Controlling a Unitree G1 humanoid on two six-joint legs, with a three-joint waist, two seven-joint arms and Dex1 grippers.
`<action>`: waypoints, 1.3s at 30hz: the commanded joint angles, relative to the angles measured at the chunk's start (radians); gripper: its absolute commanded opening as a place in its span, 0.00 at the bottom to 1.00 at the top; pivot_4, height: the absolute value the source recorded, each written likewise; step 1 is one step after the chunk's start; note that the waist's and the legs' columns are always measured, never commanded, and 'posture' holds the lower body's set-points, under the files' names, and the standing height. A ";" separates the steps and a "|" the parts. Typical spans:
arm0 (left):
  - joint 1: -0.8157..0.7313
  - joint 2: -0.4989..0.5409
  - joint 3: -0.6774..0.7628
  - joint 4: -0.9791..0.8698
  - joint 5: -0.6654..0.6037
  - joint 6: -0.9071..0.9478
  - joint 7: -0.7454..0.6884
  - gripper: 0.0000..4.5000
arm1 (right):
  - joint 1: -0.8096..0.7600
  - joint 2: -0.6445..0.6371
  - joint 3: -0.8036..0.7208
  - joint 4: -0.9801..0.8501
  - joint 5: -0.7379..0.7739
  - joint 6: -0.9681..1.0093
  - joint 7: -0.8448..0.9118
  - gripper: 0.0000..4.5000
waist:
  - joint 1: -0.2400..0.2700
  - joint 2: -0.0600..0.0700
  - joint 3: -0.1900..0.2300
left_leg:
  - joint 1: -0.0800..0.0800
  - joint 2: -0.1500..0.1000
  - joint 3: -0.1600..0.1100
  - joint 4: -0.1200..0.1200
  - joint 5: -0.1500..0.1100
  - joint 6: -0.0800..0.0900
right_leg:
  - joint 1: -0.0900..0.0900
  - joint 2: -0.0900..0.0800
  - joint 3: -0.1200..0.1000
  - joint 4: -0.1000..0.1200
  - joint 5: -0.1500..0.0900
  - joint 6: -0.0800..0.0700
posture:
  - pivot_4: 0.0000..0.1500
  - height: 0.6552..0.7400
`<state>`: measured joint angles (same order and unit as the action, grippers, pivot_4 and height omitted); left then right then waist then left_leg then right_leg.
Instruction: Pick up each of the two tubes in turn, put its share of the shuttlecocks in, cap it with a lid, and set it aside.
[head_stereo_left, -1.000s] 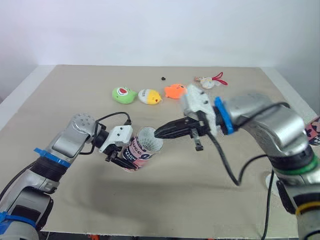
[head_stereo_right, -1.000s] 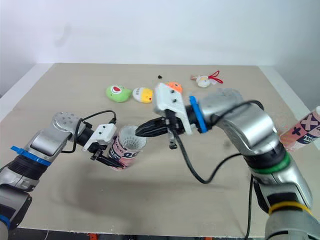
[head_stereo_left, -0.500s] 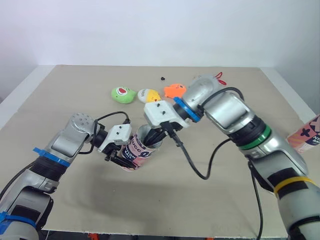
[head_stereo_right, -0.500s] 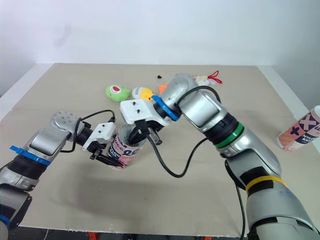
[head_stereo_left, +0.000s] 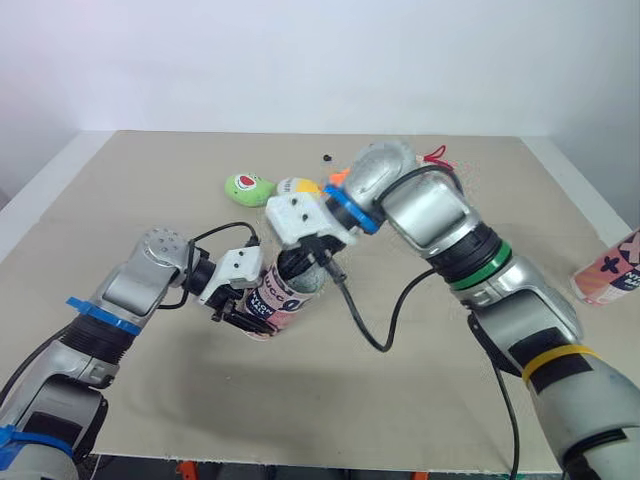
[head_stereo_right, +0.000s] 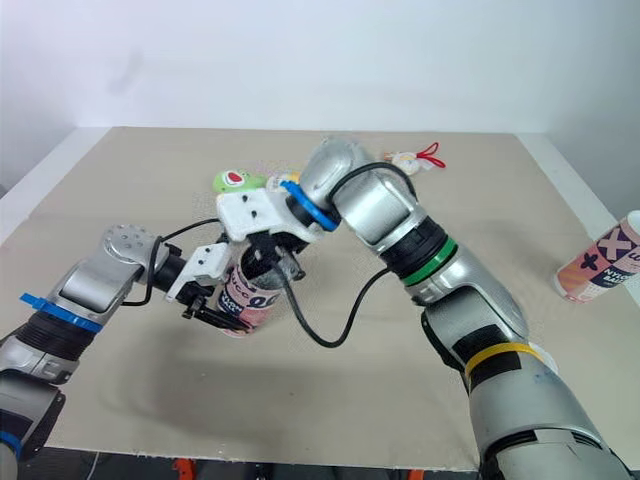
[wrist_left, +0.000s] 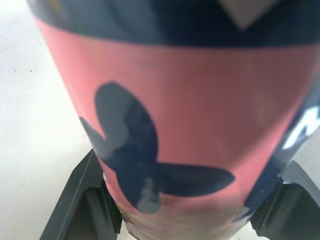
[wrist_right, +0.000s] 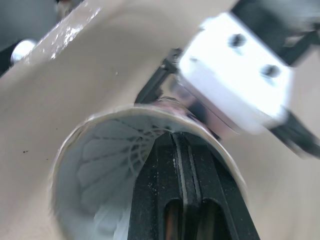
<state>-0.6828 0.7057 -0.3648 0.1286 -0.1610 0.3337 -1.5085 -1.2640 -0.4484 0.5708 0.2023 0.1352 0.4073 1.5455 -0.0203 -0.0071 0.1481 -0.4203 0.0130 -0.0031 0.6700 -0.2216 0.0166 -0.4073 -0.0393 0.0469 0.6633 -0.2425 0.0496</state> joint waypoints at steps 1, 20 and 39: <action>0.028 -0.013 -0.029 0.003 0.033 0.010 0.026 0.57 | -0.030 -0.045 -0.101 -0.057 0.048 0.039 0.029 0.01 | 0.000 0.000 0.000 | 0.000 0.000 0.000 0.000 0.000 0.000 | 0.000 0.000 0.000 0.000 -0.001 -0.002 | 1.00 1.00; 0.164 -0.180 0.107 -0.084 -0.081 -0.109 0.127 0.57 | 0.556 -0.329 -0.846 -0.650 0.433 0.509 -0.452 0.01 | 0.035 -0.001 0.001 | -0.004 -0.008 -0.001 -0.001 0.000 0.000 | 0.000 -0.011 -0.001 -0.003 -0.001 0.006 | 1.00 1.00; 0.249 -0.381 0.064 0.163 -0.034 -0.453 0.192 0.57 | 1.185 -0.487 -1.206 -0.869 0.461 0.580 -0.697 0.23 | 0.029 -0.006 0.005 | -0.009 -0.011 0.001 -0.002 -0.002 0.002 | 0.001 -0.015 -0.001 -0.017 0.003 0.012 | 1.00 1.00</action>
<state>-0.4619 0.3179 -0.2785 0.2763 -0.2290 -0.1078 -1.3308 -0.0838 -0.9187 -0.5764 -0.6470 0.6028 1.0171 0.8655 0.0083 -0.0134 0.1528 -0.4285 0.0016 -0.0018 0.6685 -0.2231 0.0189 -0.4053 -0.0541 0.0463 0.6463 -0.2392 0.0612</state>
